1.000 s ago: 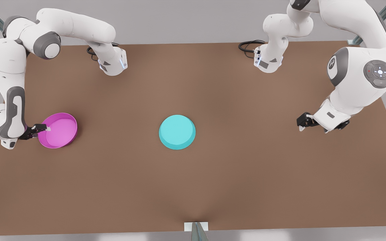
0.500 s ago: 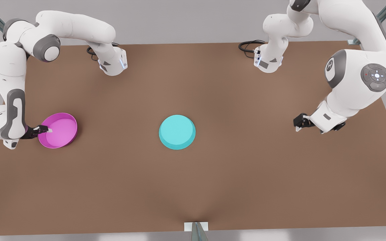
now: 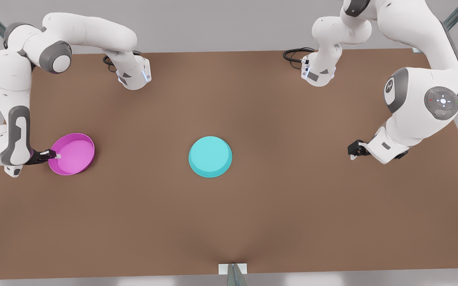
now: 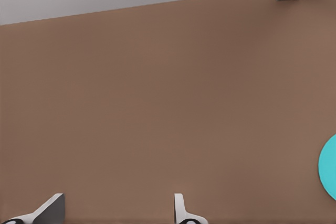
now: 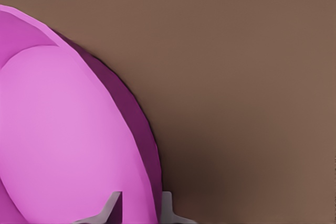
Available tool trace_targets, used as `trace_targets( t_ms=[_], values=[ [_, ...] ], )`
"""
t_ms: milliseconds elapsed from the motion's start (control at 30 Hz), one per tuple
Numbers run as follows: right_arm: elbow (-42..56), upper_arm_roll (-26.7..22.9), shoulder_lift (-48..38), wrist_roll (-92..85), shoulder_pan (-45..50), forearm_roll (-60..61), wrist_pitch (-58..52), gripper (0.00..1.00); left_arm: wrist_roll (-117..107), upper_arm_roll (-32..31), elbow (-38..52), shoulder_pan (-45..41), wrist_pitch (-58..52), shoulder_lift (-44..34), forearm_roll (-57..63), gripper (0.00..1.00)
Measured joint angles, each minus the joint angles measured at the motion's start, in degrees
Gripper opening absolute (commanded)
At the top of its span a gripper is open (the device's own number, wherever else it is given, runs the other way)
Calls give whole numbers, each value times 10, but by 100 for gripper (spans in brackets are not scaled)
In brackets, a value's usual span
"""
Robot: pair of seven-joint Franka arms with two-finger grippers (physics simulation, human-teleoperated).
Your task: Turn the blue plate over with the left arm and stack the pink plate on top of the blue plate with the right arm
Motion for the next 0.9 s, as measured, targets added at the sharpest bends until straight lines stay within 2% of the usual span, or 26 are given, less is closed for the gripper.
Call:
trace_targets(
  t_ms=[333,900],
  values=[
    [2,1,0,9,0,1,-4,21,0,0,0,0,5,2,0,100],
    [3,2,-1,18,0,25,-25,21,1,0,0,0,7,5,0,100]
  ],
)
